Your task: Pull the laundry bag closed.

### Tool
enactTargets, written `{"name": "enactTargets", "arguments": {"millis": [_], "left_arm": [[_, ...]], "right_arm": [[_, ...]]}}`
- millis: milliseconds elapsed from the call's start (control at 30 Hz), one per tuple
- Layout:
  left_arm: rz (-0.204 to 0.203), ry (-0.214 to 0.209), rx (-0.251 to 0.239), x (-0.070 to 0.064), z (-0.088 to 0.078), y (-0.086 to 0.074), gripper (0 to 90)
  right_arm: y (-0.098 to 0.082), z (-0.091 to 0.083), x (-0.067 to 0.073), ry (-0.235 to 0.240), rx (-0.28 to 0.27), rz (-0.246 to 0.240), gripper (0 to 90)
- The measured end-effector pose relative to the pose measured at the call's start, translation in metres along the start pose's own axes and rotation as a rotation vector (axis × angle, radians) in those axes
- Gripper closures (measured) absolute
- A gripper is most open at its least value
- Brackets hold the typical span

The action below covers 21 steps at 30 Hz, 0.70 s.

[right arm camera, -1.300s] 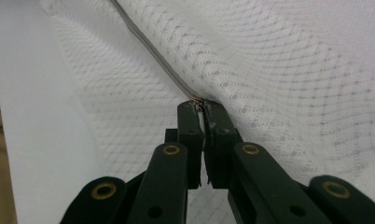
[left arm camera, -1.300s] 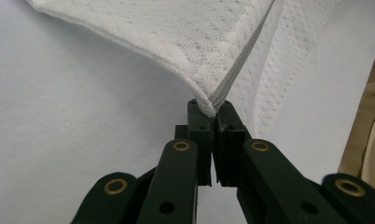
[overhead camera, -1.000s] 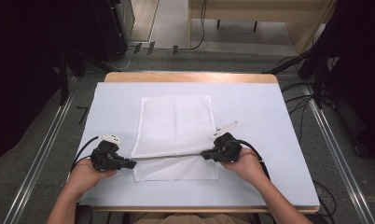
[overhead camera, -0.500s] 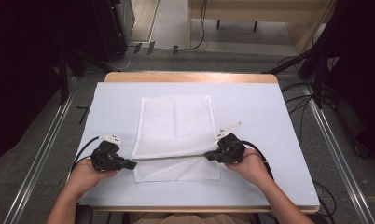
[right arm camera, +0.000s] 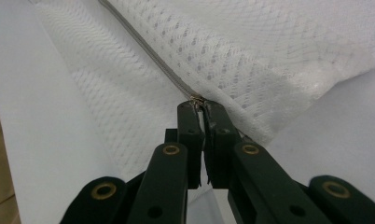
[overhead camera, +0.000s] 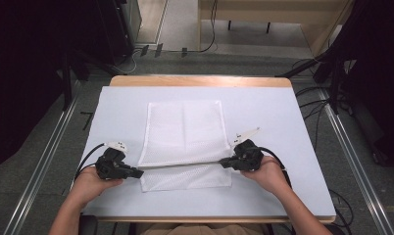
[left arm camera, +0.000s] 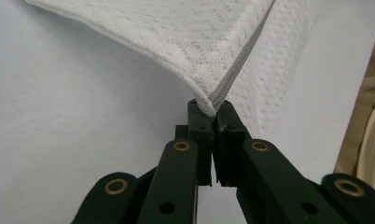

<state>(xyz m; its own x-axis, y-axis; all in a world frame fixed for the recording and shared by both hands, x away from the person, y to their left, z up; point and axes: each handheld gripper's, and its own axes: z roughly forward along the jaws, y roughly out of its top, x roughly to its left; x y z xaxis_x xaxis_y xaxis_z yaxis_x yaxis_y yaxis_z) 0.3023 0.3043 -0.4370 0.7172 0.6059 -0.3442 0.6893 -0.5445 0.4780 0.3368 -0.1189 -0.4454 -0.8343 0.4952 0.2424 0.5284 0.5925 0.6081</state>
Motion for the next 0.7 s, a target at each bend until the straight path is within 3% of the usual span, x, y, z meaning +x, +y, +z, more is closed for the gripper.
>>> {"name": "enactTargets", "arguments": {"millis": [267, 367, 533, 700], "left_arm": [[-0.009, -0.011, 0.000, 0.0013, -0.0008, 0.0000, 87.9], [-0.015, 0.012, 0.019, 0.0005, 0.0022, 0.0005, 87.9], [-0.017, -0.001, -0.010, 0.0021, -0.0008, 0.0006, 87.6], [-0.027, -0.001, -0.006, 0.0033, 0.0011, 0.0003, 85.9]], "right_arm": [[-0.0022, -0.0014, -0.0004, 0.011, 0.001, -0.002, 88.0], [-0.0031, -0.0023, 0.0007, 0.009, 0.005, -0.004, 88.0], [-0.0031, -0.0007, -0.0003, 0.004, 0.010, 0.002, 87.9], [-0.0029, 0.0006, 0.0009, 0.002, 0.012, 0.010, 87.5]]}}
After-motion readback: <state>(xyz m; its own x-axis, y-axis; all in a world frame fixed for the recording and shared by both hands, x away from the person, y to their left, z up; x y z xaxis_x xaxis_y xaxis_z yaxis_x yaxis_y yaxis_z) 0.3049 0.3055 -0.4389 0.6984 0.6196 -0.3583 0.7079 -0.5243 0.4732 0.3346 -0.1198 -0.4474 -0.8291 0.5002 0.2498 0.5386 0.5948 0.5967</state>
